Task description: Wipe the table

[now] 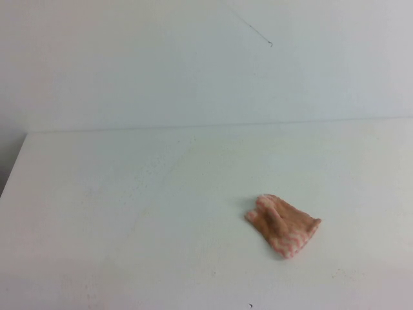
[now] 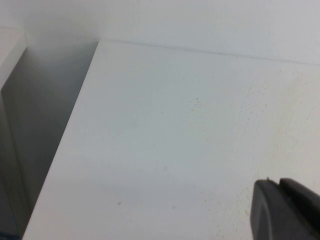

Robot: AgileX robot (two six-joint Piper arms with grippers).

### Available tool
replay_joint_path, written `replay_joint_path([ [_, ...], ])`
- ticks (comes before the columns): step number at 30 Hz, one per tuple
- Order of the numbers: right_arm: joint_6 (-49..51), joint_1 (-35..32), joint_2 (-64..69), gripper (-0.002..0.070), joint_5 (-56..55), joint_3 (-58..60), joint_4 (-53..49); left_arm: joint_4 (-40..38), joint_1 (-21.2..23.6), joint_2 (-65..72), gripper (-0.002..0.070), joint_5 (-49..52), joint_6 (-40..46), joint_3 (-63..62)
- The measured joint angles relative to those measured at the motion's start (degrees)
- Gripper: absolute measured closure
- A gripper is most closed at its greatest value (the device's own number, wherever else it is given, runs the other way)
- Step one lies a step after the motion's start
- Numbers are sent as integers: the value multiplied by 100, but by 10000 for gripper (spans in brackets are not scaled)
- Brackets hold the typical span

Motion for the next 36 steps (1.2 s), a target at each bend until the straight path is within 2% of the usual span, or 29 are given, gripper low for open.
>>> replay_joint_path([
  [7,0,133,0,680,14,0,86,0,0,0,676,0,0,0],
  [15,0,133,0,680,-8,0,970,0,0,0,676,0,0,0],
  [30,-22,133,9,680,95,0,955,0,0,0,676,0,0,0],
  [34,-798,133,211,680,254,-22,514,0,0,0,676,0,0,0],
  [36,-1689,133,273,680,254,-22,247,0,0,0,676,0,0,0],
])
